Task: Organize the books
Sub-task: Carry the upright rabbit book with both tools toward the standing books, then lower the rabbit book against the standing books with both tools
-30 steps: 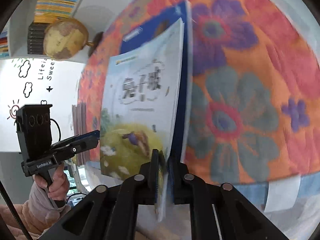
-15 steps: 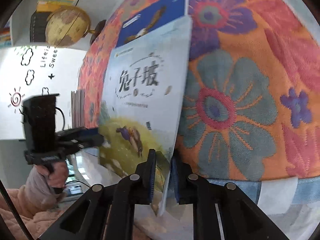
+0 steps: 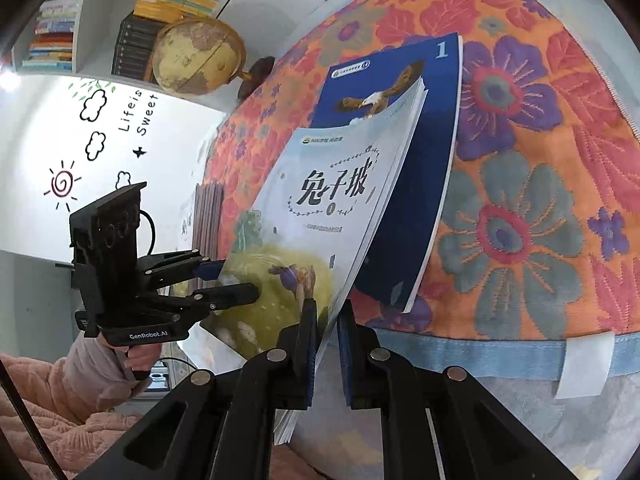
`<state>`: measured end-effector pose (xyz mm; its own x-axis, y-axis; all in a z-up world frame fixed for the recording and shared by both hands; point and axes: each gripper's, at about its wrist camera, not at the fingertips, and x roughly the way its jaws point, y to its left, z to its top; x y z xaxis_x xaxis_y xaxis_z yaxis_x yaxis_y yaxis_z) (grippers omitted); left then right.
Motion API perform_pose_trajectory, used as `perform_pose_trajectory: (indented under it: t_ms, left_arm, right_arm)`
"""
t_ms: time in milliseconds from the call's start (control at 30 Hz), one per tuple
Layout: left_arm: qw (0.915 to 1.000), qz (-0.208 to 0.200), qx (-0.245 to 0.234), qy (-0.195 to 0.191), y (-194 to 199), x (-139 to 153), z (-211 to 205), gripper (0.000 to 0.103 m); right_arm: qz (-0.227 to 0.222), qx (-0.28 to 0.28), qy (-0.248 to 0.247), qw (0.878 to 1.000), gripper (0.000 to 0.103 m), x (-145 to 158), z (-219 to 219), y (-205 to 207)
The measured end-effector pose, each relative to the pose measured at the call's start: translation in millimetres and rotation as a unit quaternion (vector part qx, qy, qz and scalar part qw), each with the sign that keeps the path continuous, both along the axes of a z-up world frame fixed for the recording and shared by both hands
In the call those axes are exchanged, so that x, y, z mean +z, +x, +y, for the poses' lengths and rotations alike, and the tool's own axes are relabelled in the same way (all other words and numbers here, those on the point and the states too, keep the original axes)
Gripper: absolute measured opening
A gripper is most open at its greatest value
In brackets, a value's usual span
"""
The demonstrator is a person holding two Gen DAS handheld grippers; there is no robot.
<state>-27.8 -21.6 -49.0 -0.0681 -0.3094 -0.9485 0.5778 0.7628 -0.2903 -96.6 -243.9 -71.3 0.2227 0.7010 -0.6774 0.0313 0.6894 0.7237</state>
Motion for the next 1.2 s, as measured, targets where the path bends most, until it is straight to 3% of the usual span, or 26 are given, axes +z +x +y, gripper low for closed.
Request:
perform_pose_trajectory:
  t_ms: [133,267,367,533,733,1200]
  left_arm:
    - [0.998,0.043,0.018,0.043,-2,-36,6,0.026]
    - [0.9959,0.06,0.066,0.009,6,-40,25,0.022]
    - [0.9945,0.044,0.094,-0.011,12,-33,36,0.017]
    - [0.9958,-0.006,0.09,-0.009,6,-10,45,0.015]
    - [0.9939,-0.017,0.106,-0.026,7,13,69,0.015]
    - [0.9854,-0.049,0.163,-0.007,16,38,133,0.015]
  right_arm:
    - [0.049,0.003,0.004,0.999,0.01,-36,12,2]
    - [0.072,-0.029,0.028,0.997,0.012,-58,10,4]
    - [0.035,-0.02,0.024,0.999,0.007,-44,17,5]
    - [-0.014,0.009,-0.001,1.0,0.006,-10,37,10]
    - [-0.031,0.025,0.003,0.999,0.007,9,57,19]
    - [-0.044,0.08,0.008,0.996,0.007,32,135,65]
